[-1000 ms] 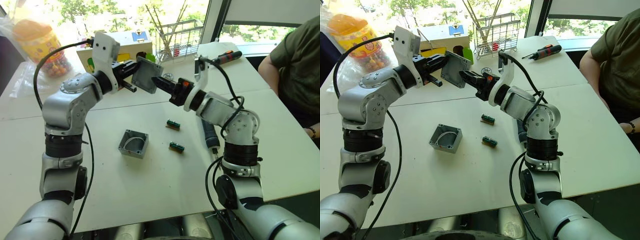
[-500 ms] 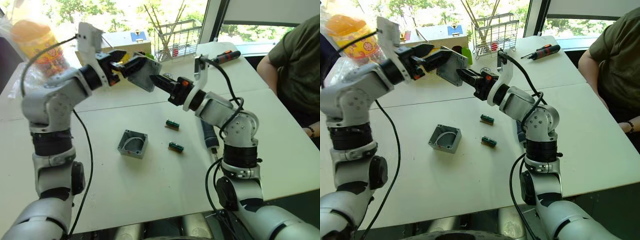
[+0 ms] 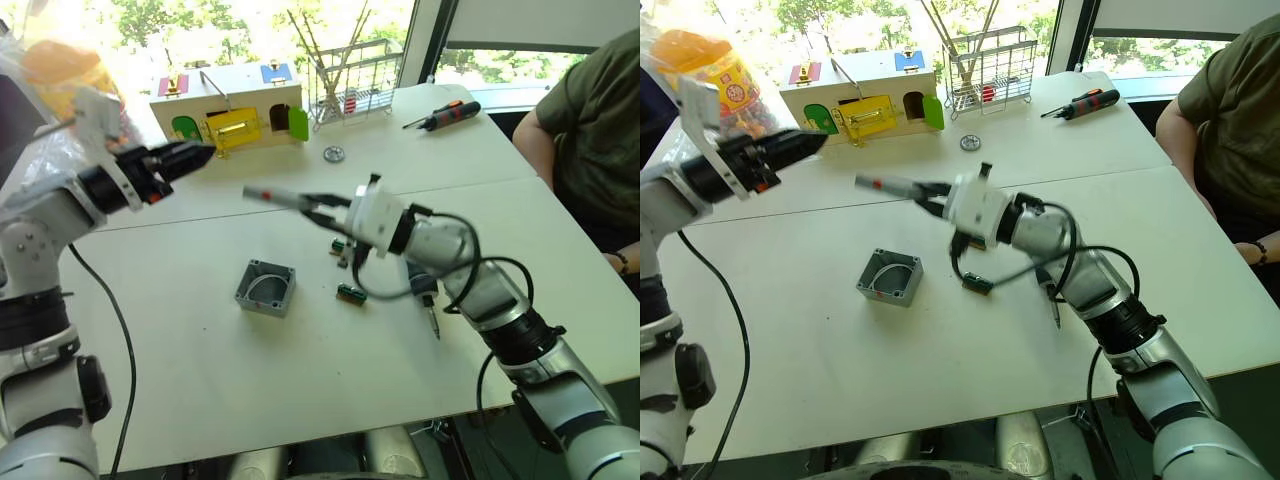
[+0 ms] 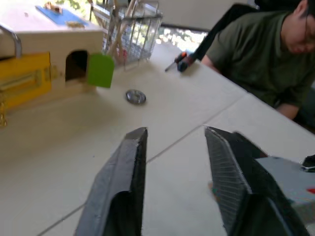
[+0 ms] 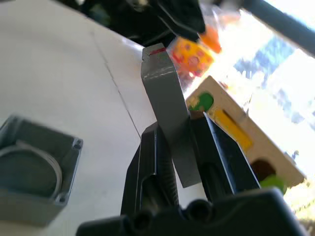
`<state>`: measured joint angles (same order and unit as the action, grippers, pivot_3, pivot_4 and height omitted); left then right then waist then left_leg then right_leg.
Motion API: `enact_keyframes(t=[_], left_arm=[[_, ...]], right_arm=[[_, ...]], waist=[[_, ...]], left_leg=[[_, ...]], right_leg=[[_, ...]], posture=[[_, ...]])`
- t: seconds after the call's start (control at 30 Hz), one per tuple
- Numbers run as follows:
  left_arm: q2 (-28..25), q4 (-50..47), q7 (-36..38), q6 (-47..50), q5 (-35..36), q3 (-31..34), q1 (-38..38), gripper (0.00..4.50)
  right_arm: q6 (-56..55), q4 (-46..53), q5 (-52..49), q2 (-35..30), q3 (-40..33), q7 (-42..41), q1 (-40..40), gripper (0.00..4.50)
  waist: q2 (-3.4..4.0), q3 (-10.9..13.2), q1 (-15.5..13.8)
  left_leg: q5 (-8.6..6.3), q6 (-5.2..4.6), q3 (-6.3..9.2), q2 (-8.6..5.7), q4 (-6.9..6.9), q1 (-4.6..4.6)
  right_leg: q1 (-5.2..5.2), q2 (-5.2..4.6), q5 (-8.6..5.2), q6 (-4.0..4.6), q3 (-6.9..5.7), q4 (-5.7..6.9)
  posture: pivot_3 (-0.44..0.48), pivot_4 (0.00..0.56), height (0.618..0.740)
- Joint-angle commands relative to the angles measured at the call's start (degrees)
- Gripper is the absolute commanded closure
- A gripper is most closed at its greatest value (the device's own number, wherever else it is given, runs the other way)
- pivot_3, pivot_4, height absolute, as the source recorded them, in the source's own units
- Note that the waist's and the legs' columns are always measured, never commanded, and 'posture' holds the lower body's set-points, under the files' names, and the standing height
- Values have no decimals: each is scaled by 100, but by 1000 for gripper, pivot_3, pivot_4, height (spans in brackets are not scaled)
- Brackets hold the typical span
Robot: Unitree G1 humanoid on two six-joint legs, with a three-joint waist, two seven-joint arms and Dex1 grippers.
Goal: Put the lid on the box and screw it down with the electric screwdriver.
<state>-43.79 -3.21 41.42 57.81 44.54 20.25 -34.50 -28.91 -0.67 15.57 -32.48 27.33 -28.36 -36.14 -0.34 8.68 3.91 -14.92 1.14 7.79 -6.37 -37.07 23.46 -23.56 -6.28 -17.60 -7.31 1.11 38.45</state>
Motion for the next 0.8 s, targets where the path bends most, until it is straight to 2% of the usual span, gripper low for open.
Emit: enact_keyframes(t=[0.03,0.2,0.37,0.8], left_arm=[[-194,-532,263,10,149,-89,201,4485],[-467,-965,647,85,174,-377,731,4485],[-514,-926,737,-42,16,-673,858,4485],[-421,-816,778,-307,-288,-1128,791,4485]], right_arm=[[-1690,-487,1202,20,69,821,-120,4386],[-2437,-1229,2159,259,56,1673,-175,4386],[-2438,-1700,2933,515,202,2088,-333,4386],[-2187,-2196,3508,911,433,2382,-508,4386]], waist=[[0,0,-6],[0,0,7],[0,0,-3],[0,0,4]], left_leg=[[0,0,0,-1,0,0],[1,3,0,10,-1,-2],[3,6,3,22,4,-6],[4,7,4,23,5,-6]], right_leg=[[0,0,0,0,1,0],[8,15,0,1,8,-7],[8,35,-1,3,17,-7],[9,37,-1,3,20,-9]], posture=[[0,150,740],[0,150,740],[0,150,740],[0,150,740]])
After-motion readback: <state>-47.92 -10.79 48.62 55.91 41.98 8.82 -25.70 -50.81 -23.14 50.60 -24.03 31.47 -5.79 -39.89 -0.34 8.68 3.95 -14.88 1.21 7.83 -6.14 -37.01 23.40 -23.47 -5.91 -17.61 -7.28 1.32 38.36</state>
